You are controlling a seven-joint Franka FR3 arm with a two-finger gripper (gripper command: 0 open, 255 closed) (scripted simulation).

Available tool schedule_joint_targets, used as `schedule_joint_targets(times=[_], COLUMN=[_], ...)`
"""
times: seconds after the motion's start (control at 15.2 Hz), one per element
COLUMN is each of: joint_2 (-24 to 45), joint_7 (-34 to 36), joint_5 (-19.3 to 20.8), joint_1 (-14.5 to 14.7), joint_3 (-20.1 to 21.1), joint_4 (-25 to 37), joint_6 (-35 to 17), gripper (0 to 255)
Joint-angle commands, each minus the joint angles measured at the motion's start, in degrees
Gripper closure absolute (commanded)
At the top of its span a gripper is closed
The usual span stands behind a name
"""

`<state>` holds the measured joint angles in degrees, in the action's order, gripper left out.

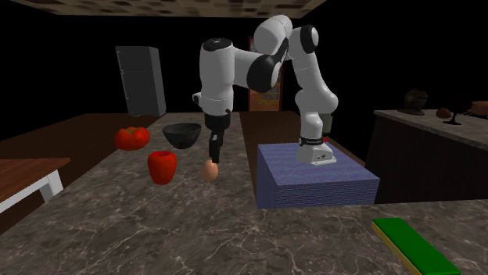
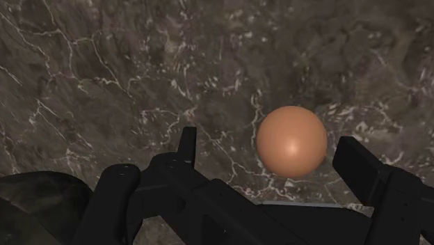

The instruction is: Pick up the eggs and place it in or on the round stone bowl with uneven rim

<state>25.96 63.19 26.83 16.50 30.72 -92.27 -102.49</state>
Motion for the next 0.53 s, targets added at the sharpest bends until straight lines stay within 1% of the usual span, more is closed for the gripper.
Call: schedule_joint_targets(times=[0.0,0.07,0.46], joint_2=[5.83,8.14,8.63], joint_7=[1.55,1.99,2.69], joint_5=[2.66,3.55,4.26], joint_1=[3.04,4.41,3.42], joint_3=[-1.04,-1.54,-2.14], joint_4=[6.99,10.03,6.33], joint_6=[2.02,2.95,-1.12], gripper=[0,0,0])
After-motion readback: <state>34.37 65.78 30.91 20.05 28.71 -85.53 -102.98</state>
